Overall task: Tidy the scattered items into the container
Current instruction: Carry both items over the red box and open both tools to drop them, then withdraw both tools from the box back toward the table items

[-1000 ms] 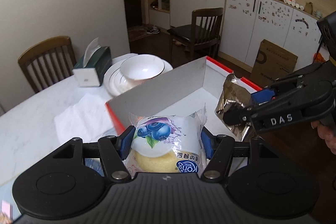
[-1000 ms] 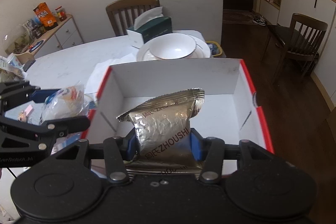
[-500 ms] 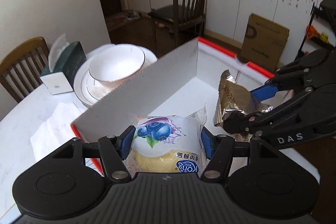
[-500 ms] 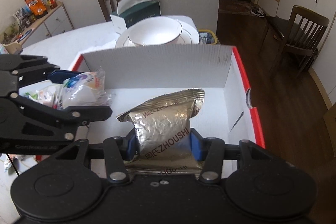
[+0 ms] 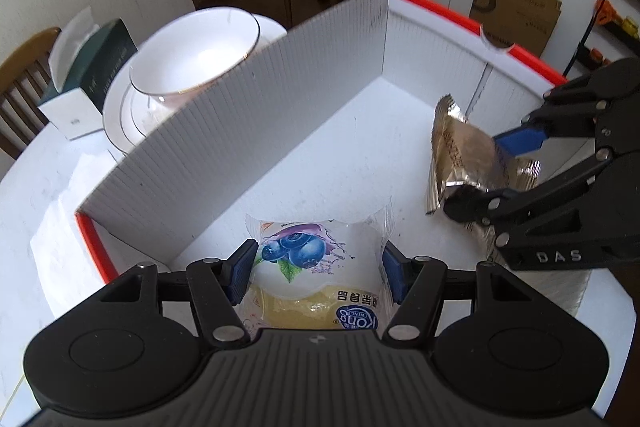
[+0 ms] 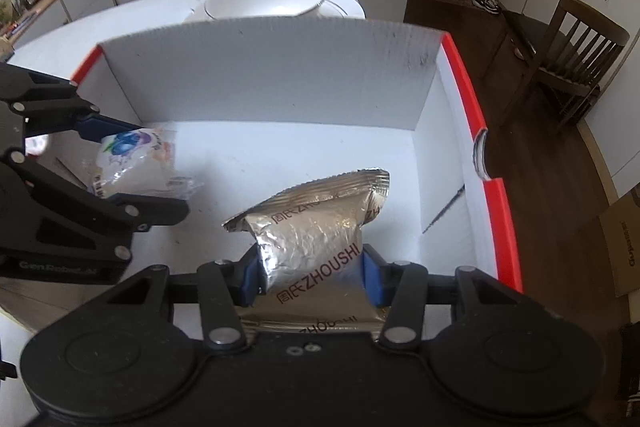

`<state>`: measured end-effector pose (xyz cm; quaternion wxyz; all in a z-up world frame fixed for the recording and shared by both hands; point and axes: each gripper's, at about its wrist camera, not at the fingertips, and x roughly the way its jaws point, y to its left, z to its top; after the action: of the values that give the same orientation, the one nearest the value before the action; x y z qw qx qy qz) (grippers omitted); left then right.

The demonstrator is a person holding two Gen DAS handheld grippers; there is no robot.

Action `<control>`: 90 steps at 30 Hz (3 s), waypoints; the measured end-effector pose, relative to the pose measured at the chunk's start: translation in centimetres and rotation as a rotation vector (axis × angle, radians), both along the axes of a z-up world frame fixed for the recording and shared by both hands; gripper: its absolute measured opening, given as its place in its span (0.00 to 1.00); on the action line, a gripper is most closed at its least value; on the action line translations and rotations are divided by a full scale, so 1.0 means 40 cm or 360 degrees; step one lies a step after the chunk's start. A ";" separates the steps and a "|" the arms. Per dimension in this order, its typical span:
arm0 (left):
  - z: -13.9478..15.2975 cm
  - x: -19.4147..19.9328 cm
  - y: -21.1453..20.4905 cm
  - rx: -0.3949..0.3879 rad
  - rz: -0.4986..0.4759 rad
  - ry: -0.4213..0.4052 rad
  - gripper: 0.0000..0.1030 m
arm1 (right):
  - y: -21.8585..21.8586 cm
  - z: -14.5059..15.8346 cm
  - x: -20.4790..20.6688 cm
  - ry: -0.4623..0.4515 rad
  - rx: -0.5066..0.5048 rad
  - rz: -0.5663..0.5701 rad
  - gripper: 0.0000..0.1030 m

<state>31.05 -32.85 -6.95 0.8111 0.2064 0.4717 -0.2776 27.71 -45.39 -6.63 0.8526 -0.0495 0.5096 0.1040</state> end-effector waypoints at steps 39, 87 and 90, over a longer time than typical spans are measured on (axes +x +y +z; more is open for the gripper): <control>0.073 -0.094 0.032 -0.0162 0.0050 -0.0040 0.70 | -0.028 0.058 -0.030 -0.0035 0.0146 0.0080 0.61; 0.197 -0.395 0.623 -0.0460 0.0497 -0.0445 0.82 | 0.408 0.198 -0.295 -0.0332 0.0374 0.0146 0.94; 0.191 -0.403 0.680 -0.0453 0.0543 -0.0456 0.82 | 0.465 0.193 -0.302 -0.0319 0.0373 0.0174 0.94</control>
<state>14.94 -5.64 0.69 0.9255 0.0451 0.3363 -0.1683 15.64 -26.81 1.10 0.8923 0.0125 0.4028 0.2037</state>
